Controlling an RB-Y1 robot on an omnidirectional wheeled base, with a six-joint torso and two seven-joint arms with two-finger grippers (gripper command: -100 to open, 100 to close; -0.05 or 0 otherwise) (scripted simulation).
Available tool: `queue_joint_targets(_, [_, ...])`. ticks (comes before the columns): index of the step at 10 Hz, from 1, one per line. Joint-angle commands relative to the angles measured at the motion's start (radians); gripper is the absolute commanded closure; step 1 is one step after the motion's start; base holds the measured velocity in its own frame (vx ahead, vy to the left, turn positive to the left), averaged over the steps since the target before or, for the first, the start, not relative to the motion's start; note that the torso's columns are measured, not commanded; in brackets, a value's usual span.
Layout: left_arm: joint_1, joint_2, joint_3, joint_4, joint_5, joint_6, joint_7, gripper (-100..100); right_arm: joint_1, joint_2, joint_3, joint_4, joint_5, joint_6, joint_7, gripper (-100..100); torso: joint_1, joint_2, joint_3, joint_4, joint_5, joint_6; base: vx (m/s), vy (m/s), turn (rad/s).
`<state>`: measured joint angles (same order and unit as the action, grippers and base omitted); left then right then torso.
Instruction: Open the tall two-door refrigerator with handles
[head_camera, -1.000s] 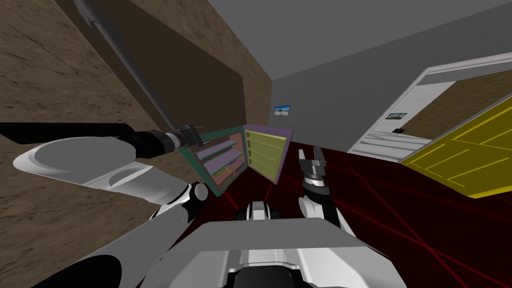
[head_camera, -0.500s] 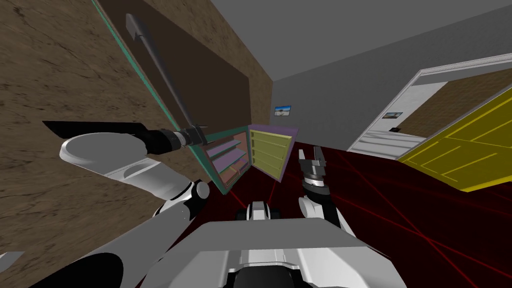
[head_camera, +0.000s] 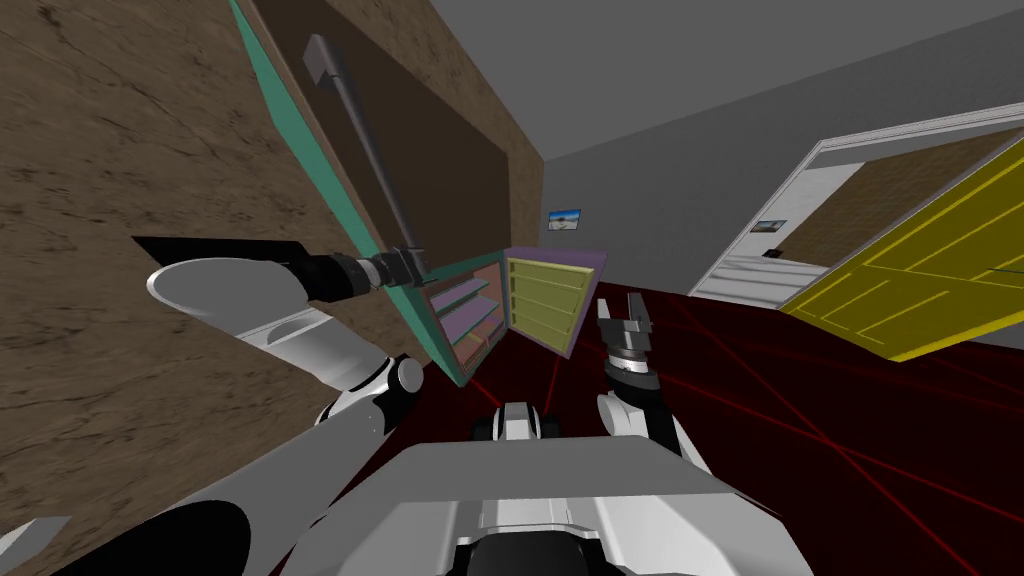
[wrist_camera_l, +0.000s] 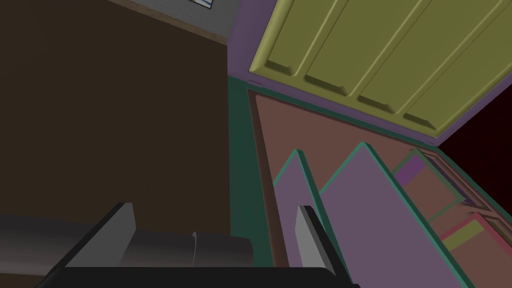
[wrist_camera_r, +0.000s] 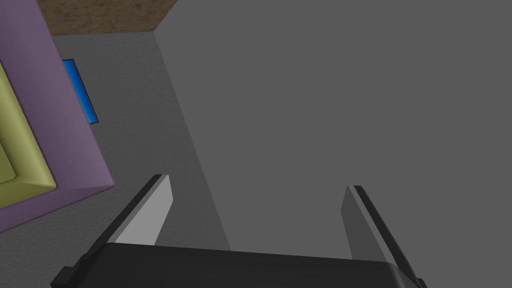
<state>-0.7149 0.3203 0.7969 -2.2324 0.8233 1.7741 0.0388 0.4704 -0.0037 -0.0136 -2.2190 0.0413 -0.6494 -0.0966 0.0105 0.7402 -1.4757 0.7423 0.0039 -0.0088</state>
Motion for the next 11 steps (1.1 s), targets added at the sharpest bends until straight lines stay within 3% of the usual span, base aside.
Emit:
queue_joint_targets(1, [-0.011, 0.005, -0.008, -0.005, 0.0, 0.017, 0.005, -100, 0.0, 0.0, 0.0, 0.0, 0.0, 0.0, 0.0, 0, -0.002, 0.0, 0.001, -0.001, 0.001, -0.001, 0.077, -0.06, -0.079])
queue_joint_targets(2, [-0.007, 0.001, -0.008, -0.002, 0.001, 0.01, 0.002, -100, 0.0, 0.0, 0.0, 0.0, 0.0, 0.0, 0.0, 0, -0.009, -0.005, -0.002, -0.004, -0.002, 0.004, 0.048, -0.036, -0.003])
queue_joint_targets(3, [-0.008, 0.002, -0.008, -0.003, 0.001, 0.012, 0.003, 100, 0.0, 0.0, 0.0, 0.0, 0.0, 0.0, 0.0, 0, -0.01, -0.005, -0.003, -0.005, -0.004, 0.008, 0.0, 0.0, 0.0])
queue_joint_targets(5, [0.001, 0.017, 0.002, -0.019, -0.035, 0.011, 0.015, 100, 0.0, 0.0, 0.0, 0.0, 0.0, 0.0, 0.0, 0, -0.016, -0.002, 0.0, -0.004, -0.005, 0.009, 0.027, -0.216, 0.082])
queue_joint_targets(6, [0.001, 0.017, 0.002, -0.019, -0.035, 0.011, 0.015, 100, 0.0, 0.001, 0.001, 0.0, 0.0, 0.0, 0.0, 0, -0.023, -0.003, -0.001, -0.004, -0.008, 0.009, 0.009, -0.285, 0.039])
queue_joint_targets(11, [0.024, 0.054, 0.029, -0.059, -0.127, 0.009, 0.047, 100, 0.0, 0.001, 0.001, 0.0, 0.0, 0.0, 0.0, 0, -0.011, -0.003, -0.001, -0.005, -0.004, 0.009, 0.001, -0.395, 0.077])
